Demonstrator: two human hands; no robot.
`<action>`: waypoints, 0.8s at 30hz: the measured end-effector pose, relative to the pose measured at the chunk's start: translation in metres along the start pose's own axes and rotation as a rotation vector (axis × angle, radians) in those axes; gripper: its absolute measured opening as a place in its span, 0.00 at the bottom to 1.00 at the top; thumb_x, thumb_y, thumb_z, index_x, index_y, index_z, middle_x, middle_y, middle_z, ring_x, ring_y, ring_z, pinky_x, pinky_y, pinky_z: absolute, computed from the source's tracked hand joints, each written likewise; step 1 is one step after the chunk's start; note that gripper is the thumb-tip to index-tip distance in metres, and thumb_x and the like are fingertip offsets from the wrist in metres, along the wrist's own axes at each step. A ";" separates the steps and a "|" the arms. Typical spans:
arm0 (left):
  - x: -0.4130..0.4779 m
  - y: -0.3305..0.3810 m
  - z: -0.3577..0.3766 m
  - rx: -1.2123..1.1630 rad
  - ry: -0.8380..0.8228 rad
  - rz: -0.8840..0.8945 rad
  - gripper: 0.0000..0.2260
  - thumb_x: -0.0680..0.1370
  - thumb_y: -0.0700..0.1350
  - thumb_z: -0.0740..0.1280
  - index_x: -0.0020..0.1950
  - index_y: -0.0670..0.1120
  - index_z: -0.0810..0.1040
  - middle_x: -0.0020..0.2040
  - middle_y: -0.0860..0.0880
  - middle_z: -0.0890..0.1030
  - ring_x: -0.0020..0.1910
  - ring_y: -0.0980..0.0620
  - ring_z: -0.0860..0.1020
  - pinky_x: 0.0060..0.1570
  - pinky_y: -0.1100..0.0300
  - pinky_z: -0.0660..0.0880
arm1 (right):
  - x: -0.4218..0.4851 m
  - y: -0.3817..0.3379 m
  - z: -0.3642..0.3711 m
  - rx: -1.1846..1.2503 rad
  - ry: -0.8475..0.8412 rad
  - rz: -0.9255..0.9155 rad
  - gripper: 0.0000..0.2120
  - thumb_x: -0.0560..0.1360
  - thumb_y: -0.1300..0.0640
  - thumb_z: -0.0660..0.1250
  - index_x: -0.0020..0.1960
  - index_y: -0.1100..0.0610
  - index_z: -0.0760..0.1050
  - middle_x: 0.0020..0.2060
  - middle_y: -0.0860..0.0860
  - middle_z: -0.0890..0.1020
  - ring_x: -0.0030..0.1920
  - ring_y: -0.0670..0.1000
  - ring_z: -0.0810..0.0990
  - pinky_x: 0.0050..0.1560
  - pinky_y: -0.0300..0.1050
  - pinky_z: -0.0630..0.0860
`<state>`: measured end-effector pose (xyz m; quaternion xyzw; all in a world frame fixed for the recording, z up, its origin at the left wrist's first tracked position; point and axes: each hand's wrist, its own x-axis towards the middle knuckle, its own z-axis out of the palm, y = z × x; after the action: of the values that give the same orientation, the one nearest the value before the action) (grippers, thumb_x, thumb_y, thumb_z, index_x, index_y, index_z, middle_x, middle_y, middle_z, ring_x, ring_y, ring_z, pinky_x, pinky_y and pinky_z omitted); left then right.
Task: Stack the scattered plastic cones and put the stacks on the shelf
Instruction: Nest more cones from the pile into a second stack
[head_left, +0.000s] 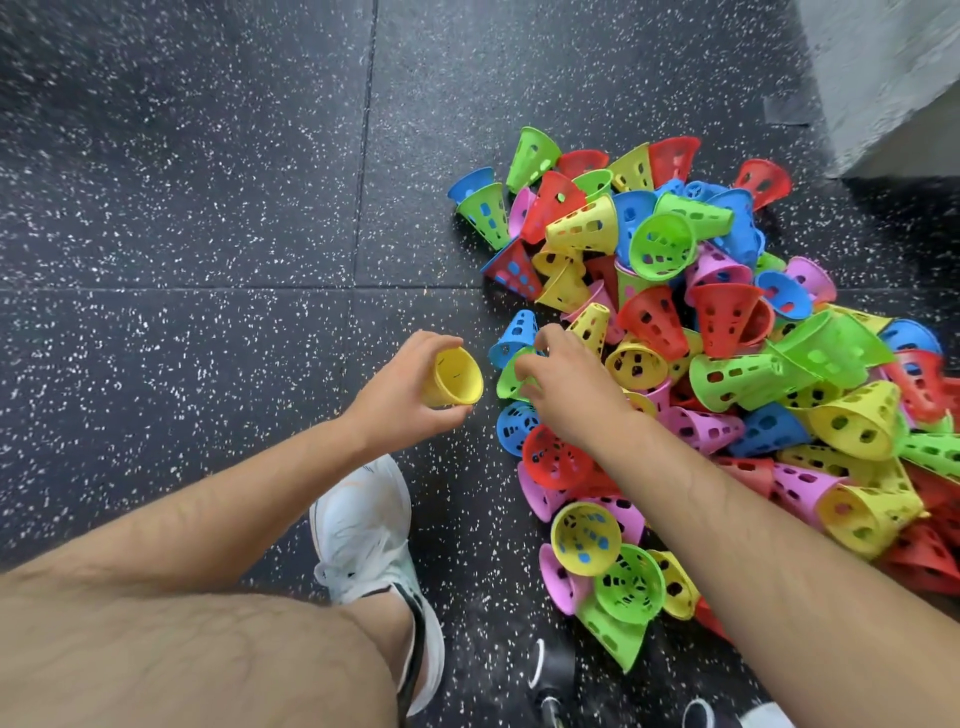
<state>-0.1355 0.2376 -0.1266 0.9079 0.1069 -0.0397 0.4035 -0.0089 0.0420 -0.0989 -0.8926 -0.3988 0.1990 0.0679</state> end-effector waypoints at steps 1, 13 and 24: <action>0.000 0.000 0.001 -0.010 0.010 -0.010 0.35 0.71 0.45 0.81 0.75 0.44 0.71 0.66 0.49 0.74 0.65 0.54 0.72 0.66 0.58 0.70 | 0.000 0.003 -0.001 0.032 0.016 -0.012 0.08 0.79 0.54 0.67 0.57 0.54 0.78 0.57 0.54 0.70 0.58 0.58 0.70 0.57 0.54 0.72; 0.012 0.015 0.007 -0.208 0.115 -0.114 0.35 0.70 0.49 0.83 0.73 0.48 0.72 0.65 0.51 0.77 0.62 0.54 0.78 0.64 0.54 0.75 | -0.005 -0.016 -0.022 0.651 0.373 -0.018 0.05 0.79 0.55 0.67 0.53 0.56 0.77 0.50 0.47 0.77 0.53 0.50 0.77 0.59 0.51 0.75; 0.012 0.009 0.004 -0.209 0.174 -0.159 0.36 0.71 0.47 0.82 0.75 0.50 0.70 0.68 0.54 0.75 0.64 0.57 0.75 0.65 0.64 0.71 | 0.007 -0.016 -0.011 0.344 0.150 0.007 0.15 0.81 0.57 0.60 0.66 0.56 0.74 0.66 0.54 0.73 0.65 0.58 0.69 0.67 0.53 0.67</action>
<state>-0.1214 0.2303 -0.1245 0.8495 0.2164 0.0186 0.4808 -0.0111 0.0585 -0.0868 -0.8816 -0.3493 0.1974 0.2486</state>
